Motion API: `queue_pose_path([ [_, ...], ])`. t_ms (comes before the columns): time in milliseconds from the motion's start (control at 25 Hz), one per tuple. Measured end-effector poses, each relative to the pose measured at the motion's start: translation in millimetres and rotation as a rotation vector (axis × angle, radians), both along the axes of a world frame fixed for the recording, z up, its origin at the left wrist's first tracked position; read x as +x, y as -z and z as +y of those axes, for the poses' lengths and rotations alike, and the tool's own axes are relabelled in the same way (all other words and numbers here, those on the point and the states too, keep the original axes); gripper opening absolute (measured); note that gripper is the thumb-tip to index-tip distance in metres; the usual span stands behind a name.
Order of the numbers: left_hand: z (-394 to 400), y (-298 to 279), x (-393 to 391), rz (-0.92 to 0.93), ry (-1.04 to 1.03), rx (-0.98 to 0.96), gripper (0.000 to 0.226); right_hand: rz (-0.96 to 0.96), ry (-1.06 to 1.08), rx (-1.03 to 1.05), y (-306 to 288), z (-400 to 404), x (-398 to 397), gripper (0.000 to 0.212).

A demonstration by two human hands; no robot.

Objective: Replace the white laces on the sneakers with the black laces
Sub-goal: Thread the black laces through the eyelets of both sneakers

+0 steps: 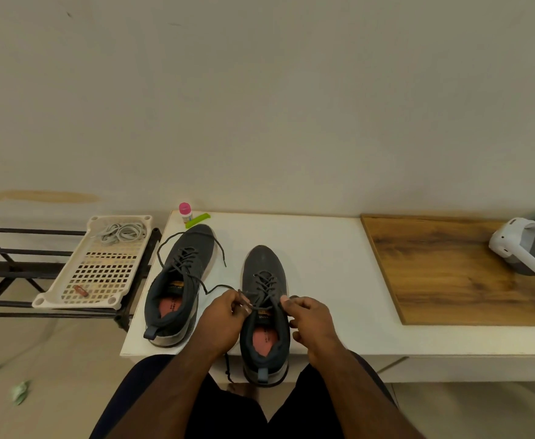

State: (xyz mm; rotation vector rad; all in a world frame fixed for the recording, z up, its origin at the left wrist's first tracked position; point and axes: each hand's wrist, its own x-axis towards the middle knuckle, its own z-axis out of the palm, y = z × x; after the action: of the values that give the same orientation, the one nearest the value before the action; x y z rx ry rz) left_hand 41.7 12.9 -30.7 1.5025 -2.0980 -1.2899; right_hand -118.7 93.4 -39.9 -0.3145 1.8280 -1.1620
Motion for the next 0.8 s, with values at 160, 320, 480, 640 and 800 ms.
queue_pose_path([
  [160, -3.1, 0.5, 2.9, -0.056, -0.018, -0.028, 0.011, 0.019, 0.119, 0.027, 5.3, 0.5, -5.8, 0.02],
  [320, -0.8, -2.1, 0.3, -0.035, 0.002, -0.004, 0.009, 0.137, -0.056, 0.124, 2.4, -8.3, -1.6, 0.045],
  [480, -1.7, -0.4, 2.9, -0.053, -0.007, -0.043, 0.014, 0.155, 0.023, 0.025, 8.1, -16.2, 0.7, 0.024],
  [640, -6.9, 4.7, 5.3, -0.087, -0.031, -0.027, 0.02, 0.007, 0.329, 0.061, 10.2, -4.5, -23.1, 0.02],
  [800, -2.7, 1.6, 2.7, -0.052, -0.009, 0.008, 0.016, -0.197, 0.237, 0.068, 6.6, -6.2, -21.3, 0.027],
])
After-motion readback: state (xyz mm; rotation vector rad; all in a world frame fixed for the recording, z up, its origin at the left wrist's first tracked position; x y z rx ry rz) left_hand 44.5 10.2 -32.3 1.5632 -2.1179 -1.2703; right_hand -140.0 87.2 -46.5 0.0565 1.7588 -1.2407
